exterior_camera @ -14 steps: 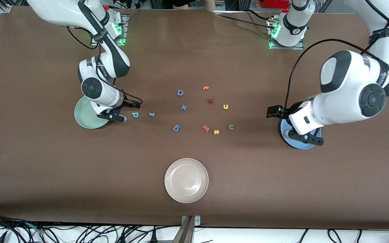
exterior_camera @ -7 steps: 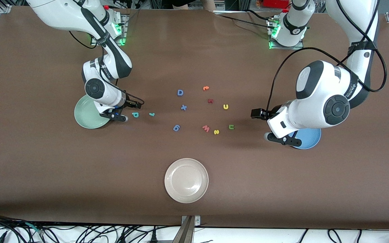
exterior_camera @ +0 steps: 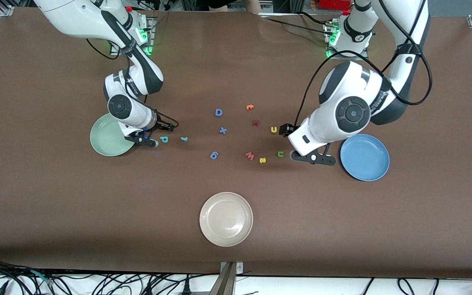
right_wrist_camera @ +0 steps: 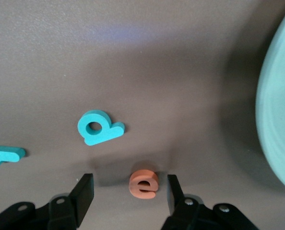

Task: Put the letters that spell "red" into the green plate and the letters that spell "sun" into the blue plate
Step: 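Reach the right gripper to the orange e while the left gripper reaches the yellow u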

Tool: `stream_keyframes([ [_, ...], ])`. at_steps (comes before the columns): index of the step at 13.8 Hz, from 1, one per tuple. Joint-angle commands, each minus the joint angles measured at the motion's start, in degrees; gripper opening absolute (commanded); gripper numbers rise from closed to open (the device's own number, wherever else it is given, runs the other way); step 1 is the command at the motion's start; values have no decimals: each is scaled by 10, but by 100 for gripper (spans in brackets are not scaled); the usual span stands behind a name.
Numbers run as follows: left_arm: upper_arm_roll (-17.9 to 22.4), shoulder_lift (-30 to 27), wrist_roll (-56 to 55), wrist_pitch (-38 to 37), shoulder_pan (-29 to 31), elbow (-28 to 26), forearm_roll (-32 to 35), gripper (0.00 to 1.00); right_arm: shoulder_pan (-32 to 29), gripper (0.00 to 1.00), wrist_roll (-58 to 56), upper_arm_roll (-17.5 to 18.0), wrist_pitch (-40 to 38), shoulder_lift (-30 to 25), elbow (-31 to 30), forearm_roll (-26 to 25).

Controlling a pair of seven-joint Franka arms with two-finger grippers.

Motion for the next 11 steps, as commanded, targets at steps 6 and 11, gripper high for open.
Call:
stream_keyframes([
  [6,-5,-74,-150,255,-73,-248,81,100,-6,59,2,4,5,-2,-15,11],
  [11,-26,-78,-214,406,-74,-364,110,100,-8,51,2,2,4,-2,-18,12],
])
